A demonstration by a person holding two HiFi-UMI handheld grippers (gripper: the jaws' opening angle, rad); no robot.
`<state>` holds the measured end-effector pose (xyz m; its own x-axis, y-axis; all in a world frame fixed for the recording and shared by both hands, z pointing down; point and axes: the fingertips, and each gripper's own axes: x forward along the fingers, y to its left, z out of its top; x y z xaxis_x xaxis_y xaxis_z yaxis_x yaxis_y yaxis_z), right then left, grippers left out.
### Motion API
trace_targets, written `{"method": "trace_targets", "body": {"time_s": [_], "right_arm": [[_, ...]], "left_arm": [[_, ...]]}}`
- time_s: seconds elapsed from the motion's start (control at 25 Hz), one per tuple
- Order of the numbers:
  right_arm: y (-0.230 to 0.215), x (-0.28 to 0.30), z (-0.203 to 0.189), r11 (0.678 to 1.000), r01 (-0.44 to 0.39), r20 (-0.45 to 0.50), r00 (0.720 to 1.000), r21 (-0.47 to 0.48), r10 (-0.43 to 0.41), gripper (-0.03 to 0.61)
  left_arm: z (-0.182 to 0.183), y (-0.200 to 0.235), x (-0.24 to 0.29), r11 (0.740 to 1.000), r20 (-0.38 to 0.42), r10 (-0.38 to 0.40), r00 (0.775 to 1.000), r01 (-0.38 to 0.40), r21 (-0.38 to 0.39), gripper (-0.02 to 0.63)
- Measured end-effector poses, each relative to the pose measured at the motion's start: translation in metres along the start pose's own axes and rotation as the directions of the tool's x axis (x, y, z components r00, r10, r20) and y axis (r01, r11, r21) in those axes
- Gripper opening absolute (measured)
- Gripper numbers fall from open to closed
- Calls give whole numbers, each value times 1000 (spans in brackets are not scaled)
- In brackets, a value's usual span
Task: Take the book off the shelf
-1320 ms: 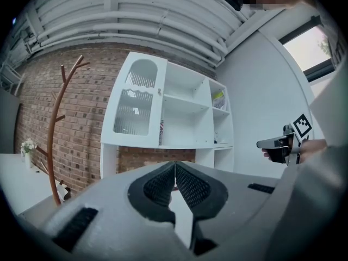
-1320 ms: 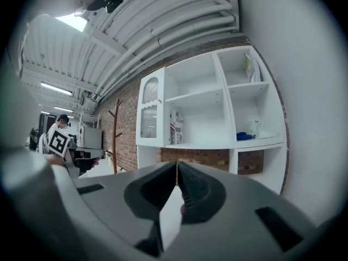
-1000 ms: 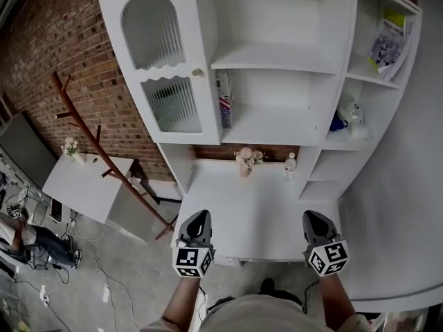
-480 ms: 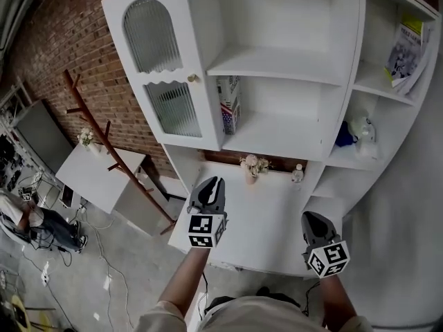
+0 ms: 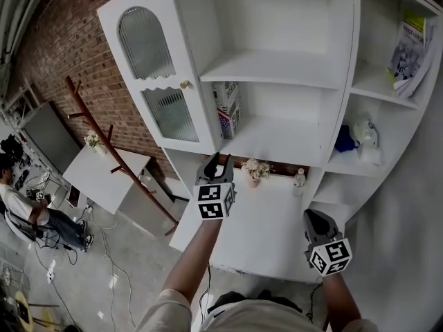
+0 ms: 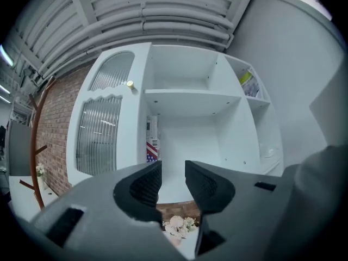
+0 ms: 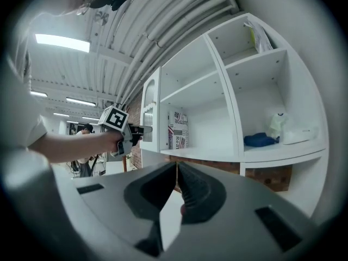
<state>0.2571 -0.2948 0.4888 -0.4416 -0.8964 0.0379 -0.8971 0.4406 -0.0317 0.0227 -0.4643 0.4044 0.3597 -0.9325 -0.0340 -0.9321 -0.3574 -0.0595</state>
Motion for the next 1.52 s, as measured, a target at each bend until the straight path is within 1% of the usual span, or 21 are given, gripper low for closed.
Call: {"method": "trace_targets", "body": {"time_s": [0.2,0.36,0.48,0.6,0.68,0.8,0.92,1.08,1.32,1.52], "right_arm": [[3,8,0,1000,-5,-4,1000,6,5,31],[5,15,-7,1000,4,-17,1000,5,-4,31],[2,17,-6,1000,23,-19,1000,9,-23,31],[-4,21,3,999,37,-9,999,-7,-37,31],[-9,23,7,999,47,-4,999,-7,-47,31],[-12,28,9,998,56,0,998,-2,-56,31],[-14,35,8,999,53,1,999,0,-53,31],[-19,44,8,999,43,1,999,1,-43,31],[-24,51,8,1000,28,3,1000,5,-28,31],[-26,57,3,1000,18,-7,1000,17,-18,31]], "left_arm": [[2,1,29,1000,-12,15,1000,-15,-15,123],[-1,-3,60,1000,-33,14,999,-15,-26,153],[-8,5,84,995,-68,49,996,-54,-80,171],[-11,18,106,979,-94,109,990,-123,-165,195],[-8,24,116,967,-98,149,984,-166,-194,216],[-2,30,128,957,-84,201,976,-214,-197,224],[-6,41,143,942,-74,255,964,-265,-207,224],[-7,49,157,927,-89,295,951,-308,-216,226],[-6,54,168,928,-96,309,946,-322,-188,243],[-10,51,176,944,-106,283,953,-297,-145,250]]}}
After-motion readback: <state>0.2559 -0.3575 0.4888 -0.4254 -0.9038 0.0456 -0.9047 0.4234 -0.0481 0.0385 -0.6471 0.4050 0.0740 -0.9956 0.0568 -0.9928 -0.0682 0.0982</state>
